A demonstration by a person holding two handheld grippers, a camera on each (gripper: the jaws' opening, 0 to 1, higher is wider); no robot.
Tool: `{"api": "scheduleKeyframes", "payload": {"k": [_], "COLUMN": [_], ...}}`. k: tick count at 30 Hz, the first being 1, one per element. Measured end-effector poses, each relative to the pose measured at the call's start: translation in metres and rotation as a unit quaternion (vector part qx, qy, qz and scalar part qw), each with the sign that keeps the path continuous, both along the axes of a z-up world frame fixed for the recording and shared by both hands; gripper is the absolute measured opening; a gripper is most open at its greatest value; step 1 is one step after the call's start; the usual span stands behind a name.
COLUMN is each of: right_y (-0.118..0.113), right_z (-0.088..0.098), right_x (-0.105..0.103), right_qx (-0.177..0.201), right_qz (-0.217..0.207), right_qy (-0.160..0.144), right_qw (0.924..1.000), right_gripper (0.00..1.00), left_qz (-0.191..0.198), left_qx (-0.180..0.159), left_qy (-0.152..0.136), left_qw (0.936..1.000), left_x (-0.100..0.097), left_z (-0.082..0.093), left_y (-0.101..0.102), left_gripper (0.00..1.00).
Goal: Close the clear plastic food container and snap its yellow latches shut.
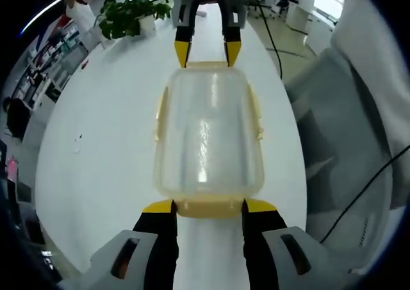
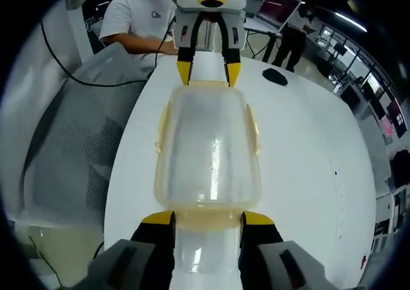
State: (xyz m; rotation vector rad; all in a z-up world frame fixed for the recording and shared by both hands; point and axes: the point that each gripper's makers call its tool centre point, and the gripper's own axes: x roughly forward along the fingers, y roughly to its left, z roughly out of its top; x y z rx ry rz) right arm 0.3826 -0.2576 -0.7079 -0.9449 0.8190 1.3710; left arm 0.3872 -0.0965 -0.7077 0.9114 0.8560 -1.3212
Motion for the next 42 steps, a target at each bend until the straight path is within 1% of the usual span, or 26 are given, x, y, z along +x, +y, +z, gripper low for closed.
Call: {"api": "scheduleKeyframes", "payload": {"k": [10, 17, 30, 37, 42], "right_y": [-0.036, -0.057, -0.084, -0.099, -0.105], "right_z": [-0.006, -0.010, -0.012, -0.016, -0.019], "right_x": [0.002, 0.002, 0.008, 0.007, 0.007], "right_qx": [0.001, -0.002, -0.006, -0.010, -0.010], "right_qz": [-0.008, -0.010, -0.012, -0.014, -0.018], "right_qy": [0.002, 0.003, 0.003, 0.005, 0.004], "right_qw": [1.0000, 0.9999, 0.9999, 0.9998, 0.9998], "right_gripper": [0.37, 0.37, 0.37, 0.37, 0.37], "left_qz": [-0.007, -0.009, -0.012, -0.014, -0.018], "left_qx": [0.003, 0.000, -0.004, -0.008, -0.011], "left_qy": [0.002, 0.005, 0.007, 0.012, 0.009], "left_qw": [1.0000, 0.9999, 0.9999, 0.9998, 0.9997], "left_x": [0.005, 0.006, 0.011, 0.012, 0.013], "left_z": [-0.005, -0.008, -0.011, -0.017, -0.020], "left_y": [-0.036, -0.056, -0.085, -0.099, -0.106], "left_gripper": [0.36, 0.36, 0.36, 0.37, 0.37]}}
